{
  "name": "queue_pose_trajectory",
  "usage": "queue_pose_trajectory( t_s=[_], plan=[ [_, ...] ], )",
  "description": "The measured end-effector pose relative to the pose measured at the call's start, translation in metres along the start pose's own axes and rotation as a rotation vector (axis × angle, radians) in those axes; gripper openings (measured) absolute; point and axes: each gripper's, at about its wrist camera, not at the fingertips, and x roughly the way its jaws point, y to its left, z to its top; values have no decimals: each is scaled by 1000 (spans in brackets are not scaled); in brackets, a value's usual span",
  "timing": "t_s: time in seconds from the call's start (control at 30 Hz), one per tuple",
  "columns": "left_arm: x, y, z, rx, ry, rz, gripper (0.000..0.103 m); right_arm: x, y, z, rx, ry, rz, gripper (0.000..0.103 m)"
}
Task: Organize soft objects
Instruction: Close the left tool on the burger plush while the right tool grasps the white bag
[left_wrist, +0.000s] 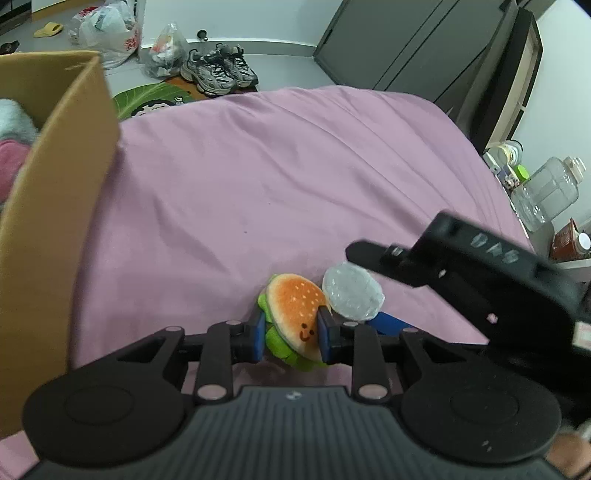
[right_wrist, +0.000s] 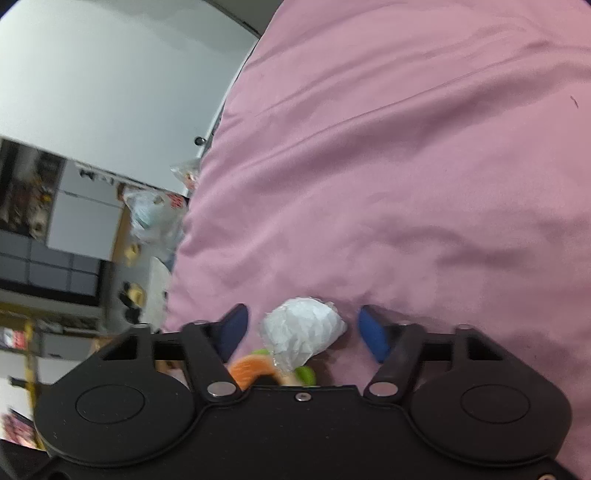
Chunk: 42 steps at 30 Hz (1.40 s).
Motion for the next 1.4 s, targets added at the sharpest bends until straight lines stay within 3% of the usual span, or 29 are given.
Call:
queue_pose_trajectory(
  t_s=[0.67, 1.1, 1.4],
  plan=[
    [-110, 38, 1, -7, -150, 1, 27, -65, 38, -31, -109, -120, 38, 49],
    [-169, 80, 12, -44, -239, 34, 27, -75, 79, -44, -203, -173, 96, 49],
    [-179, 104, 28, -80, -267, 50, 27, -62, 110, -53, -288, -149, 145, 49]
  ],
)
